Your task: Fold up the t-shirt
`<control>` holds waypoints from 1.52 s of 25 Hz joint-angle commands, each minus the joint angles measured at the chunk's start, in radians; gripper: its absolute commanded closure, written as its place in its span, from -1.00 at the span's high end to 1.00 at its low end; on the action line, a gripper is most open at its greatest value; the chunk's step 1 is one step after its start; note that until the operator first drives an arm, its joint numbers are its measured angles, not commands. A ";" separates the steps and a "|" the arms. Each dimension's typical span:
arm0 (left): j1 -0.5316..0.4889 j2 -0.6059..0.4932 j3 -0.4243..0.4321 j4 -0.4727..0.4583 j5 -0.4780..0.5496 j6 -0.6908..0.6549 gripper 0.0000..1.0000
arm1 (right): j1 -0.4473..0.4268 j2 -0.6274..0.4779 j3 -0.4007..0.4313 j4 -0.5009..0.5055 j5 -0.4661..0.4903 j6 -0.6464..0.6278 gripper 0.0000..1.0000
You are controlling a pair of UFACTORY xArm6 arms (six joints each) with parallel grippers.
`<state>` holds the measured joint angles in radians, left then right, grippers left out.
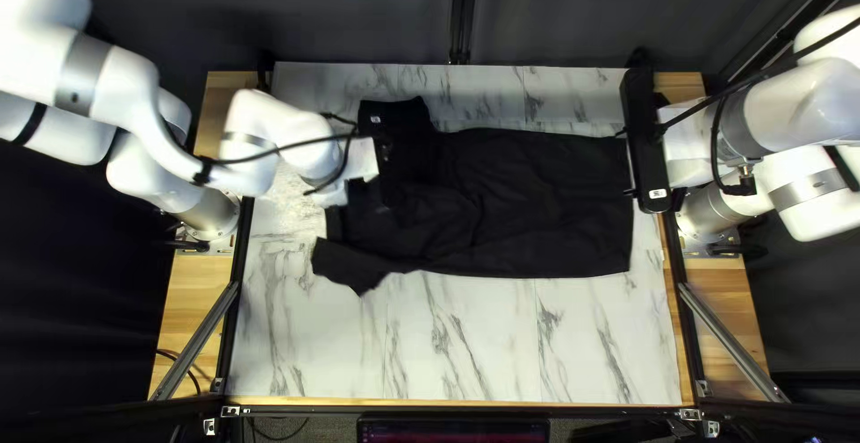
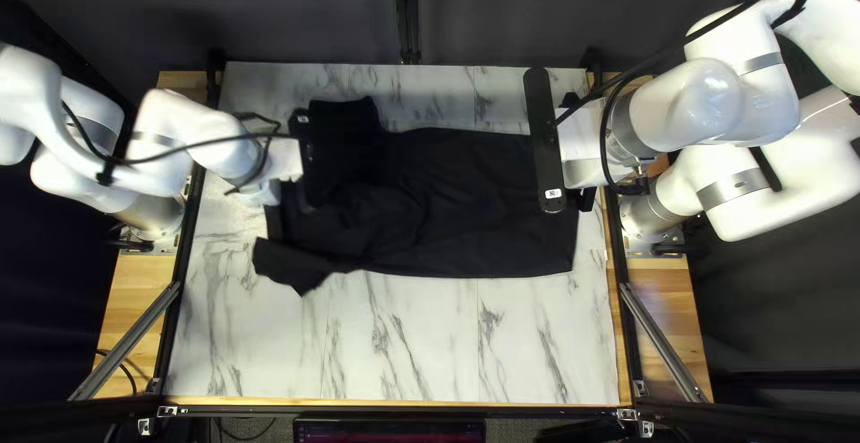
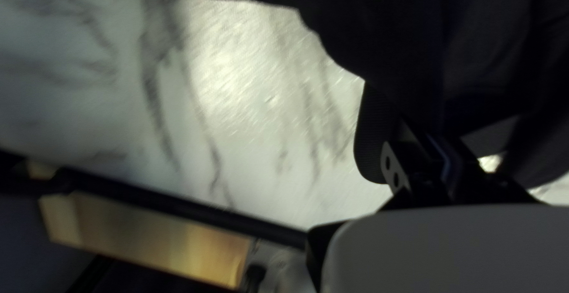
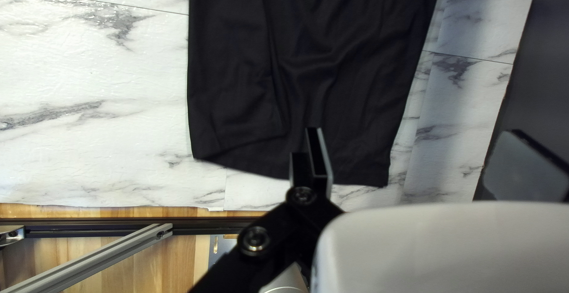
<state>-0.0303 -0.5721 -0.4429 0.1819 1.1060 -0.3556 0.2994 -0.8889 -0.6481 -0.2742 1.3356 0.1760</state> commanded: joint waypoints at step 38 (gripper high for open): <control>-0.199 0.463 -0.271 -0.085 -0.158 0.039 1.00 | 0.000 0.000 0.000 0.000 0.000 0.000 1.00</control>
<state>-0.2472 -0.1555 -0.6980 0.1366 0.9865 -0.4102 0.2994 -0.8889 -0.6481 -0.2742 1.3356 0.1760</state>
